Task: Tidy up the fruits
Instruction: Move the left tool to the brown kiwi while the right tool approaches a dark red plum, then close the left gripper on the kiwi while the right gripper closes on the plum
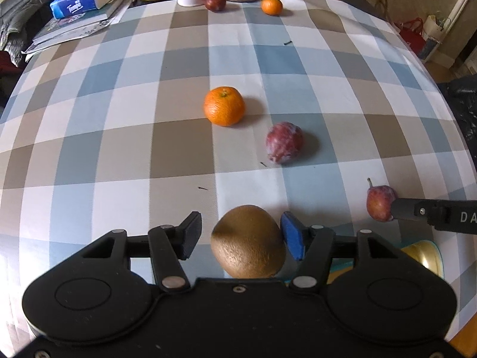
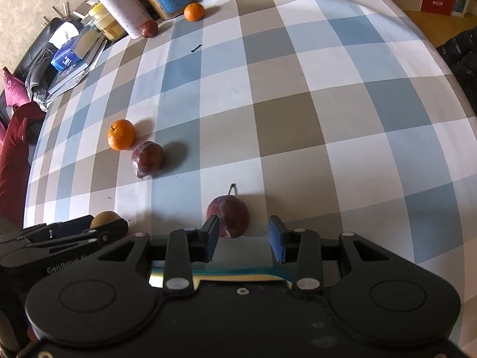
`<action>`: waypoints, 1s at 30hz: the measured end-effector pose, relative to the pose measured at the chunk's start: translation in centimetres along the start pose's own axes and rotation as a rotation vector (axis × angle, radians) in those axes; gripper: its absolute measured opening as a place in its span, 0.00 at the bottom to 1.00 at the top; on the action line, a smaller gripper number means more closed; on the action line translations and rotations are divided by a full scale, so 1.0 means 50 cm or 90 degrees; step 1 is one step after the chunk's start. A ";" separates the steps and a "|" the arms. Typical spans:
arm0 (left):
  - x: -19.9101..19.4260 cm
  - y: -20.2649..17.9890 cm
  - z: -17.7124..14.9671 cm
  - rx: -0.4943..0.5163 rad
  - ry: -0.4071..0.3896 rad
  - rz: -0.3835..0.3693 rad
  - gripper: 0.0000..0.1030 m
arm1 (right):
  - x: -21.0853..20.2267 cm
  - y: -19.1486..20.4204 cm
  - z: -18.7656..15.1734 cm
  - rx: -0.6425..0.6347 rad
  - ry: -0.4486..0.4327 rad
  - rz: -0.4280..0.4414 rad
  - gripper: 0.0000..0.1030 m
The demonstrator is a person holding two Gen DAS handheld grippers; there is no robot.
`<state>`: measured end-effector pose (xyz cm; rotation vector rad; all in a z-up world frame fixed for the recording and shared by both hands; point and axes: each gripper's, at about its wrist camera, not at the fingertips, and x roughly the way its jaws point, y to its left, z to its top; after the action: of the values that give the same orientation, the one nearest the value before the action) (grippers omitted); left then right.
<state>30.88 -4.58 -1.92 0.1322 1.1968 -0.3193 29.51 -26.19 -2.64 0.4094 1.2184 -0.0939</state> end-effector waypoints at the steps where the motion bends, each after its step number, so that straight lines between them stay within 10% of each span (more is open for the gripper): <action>1: -0.001 0.004 0.000 -0.003 -0.001 -0.001 0.65 | 0.000 0.000 0.001 0.001 0.002 0.003 0.39; 30: -0.046 0.076 -0.025 -0.016 -0.056 0.051 0.70 | 0.063 0.062 0.002 -0.044 0.002 -0.067 0.39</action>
<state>30.18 -0.25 -0.49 0.1428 1.1043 -0.2373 31.59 -22.92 -4.74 0.2854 1.2421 -0.1409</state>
